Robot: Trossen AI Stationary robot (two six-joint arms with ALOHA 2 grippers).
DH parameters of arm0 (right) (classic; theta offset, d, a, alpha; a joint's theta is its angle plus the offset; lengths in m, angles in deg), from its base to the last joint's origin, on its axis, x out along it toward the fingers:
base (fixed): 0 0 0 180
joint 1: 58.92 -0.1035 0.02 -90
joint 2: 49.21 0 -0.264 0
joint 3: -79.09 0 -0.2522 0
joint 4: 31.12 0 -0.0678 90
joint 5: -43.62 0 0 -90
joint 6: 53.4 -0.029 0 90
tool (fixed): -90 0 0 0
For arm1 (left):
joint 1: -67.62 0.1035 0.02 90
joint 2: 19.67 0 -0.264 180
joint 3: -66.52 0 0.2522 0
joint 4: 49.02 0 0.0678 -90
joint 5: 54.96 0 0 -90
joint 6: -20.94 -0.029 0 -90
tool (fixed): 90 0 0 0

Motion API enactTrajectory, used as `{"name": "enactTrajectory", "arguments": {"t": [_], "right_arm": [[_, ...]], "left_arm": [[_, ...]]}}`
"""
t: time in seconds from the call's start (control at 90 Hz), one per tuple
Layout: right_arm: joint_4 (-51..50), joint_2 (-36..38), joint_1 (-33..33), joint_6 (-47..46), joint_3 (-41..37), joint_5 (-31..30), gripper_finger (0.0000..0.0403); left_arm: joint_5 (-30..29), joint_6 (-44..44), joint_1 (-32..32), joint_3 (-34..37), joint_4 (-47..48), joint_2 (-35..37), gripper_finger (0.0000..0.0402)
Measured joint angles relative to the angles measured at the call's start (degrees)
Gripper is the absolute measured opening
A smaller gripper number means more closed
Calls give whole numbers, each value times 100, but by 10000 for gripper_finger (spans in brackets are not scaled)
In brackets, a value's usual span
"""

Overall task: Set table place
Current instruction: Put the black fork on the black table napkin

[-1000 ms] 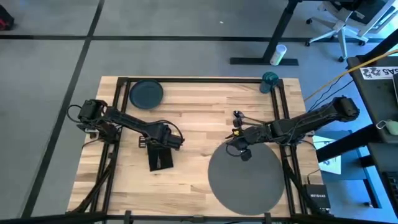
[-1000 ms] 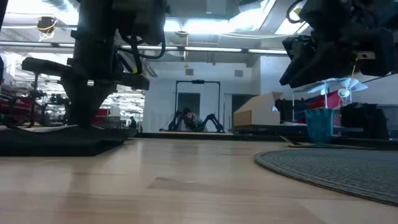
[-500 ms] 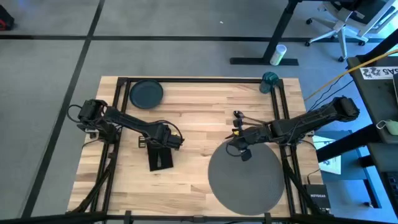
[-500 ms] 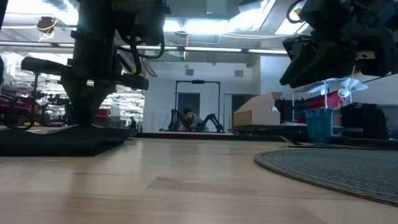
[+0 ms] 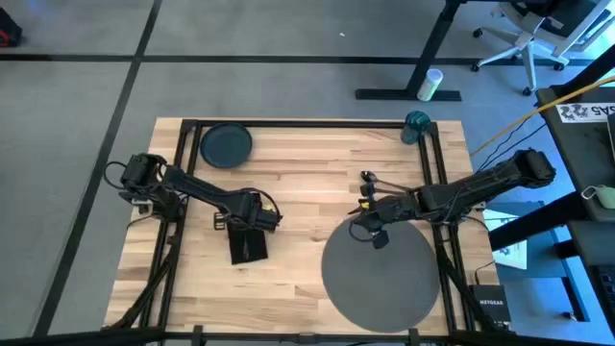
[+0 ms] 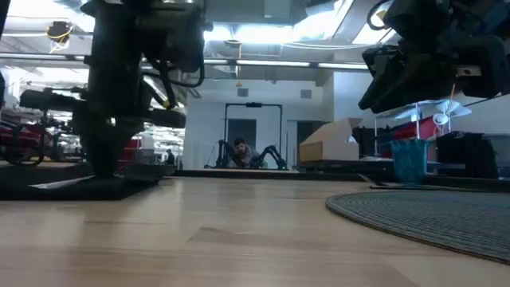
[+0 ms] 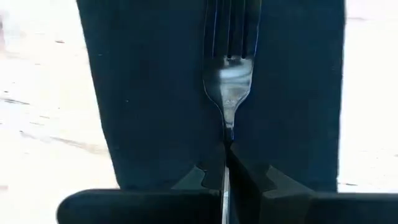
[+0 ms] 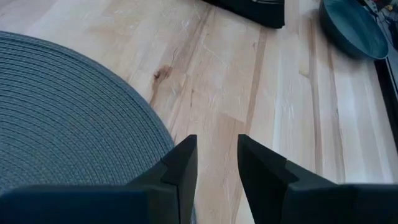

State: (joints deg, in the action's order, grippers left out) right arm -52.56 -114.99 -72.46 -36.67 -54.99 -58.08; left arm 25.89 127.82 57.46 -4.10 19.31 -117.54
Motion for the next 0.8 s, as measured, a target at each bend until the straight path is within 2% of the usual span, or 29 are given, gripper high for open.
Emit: {"name": "enactTrajectory", "arguments": {"t": [0.8], "right_arm": [[-24, 0, 0, -17, -2, -2, 99]], "left_arm": [[0, -35, 0, 13, 153, 0, 0]]}}
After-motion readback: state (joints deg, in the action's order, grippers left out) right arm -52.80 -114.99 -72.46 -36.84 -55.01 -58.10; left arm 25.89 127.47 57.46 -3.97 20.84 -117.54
